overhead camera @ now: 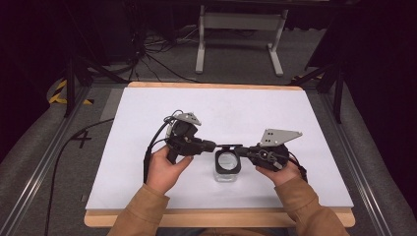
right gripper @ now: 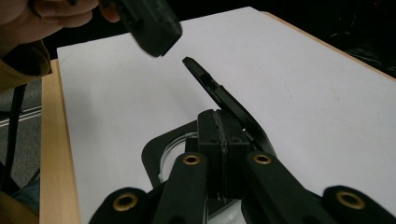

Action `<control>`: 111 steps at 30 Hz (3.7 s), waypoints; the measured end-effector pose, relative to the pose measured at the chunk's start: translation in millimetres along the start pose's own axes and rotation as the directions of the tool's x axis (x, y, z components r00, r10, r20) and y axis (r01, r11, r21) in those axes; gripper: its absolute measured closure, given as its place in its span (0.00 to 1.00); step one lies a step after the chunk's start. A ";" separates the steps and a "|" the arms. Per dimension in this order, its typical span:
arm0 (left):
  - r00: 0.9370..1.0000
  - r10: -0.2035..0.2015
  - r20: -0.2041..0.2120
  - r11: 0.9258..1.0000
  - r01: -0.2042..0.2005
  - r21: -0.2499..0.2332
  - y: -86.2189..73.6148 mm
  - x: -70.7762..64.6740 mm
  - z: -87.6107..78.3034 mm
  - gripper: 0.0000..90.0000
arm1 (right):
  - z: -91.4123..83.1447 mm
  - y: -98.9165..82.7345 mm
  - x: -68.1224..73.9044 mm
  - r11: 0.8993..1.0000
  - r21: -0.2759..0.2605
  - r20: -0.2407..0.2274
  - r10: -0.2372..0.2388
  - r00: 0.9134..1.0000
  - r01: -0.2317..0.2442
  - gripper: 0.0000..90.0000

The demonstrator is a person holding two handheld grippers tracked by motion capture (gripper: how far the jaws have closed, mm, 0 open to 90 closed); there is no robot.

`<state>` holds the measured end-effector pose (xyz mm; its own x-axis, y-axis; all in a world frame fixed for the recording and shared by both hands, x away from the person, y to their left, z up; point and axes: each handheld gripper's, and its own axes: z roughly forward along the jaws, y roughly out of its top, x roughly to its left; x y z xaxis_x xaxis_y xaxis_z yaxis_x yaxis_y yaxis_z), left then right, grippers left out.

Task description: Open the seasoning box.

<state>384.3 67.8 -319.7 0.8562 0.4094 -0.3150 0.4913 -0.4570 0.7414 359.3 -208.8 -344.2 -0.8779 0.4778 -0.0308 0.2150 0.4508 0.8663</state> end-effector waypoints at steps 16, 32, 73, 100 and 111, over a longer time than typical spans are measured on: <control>0.999 0.032 0.033 0.994 -0.035 0.105 -12.0 -2.7 38.1 0.98 | 8.1 3.2 -17.4 0.997 -0.058 -0.012 0.048 0.999 -0.048 0.99; 0.997 0.020 0.072 0.982 -0.033 0.184 -17.0 1.1 55.7 0.99 | 18.3 2.4 -33.0 0.992 -0.100 0.025 0.074 0.997 -0.072 0.99; 0.986 -0.054 -0.160 0.998 0.050 -0.026 -23.1 39.6 -34.2 0.75 | -47.0 -8.9 -60.4 0.981 -0.147 0.212 0.153 0.965 -0.123 0.93; 0.943 -0.141 -0.301 0.990 0.135 -0.041 -77.2 122.4 -41.3 0.60 | -60.0 -80.5 -126.3 0.943 0.003 0.374 0.307 0.875 -0.332 0.72; 0.932 -0.149 -0.330 0.985 0.169 0.032 -91.4 136.9 -22.5 0.58 | -42.8 -105.1 -138.2 0.928 0.095 0.398 0.296 0.868 -0.360 0.68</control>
<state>452.9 183.4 -417.2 0.6722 0.7105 -0.2085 0.6336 -0.4062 0.6585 439.7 -354.4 -409.6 -0.5286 0.8483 0.0311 0.5562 0.3184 0.7677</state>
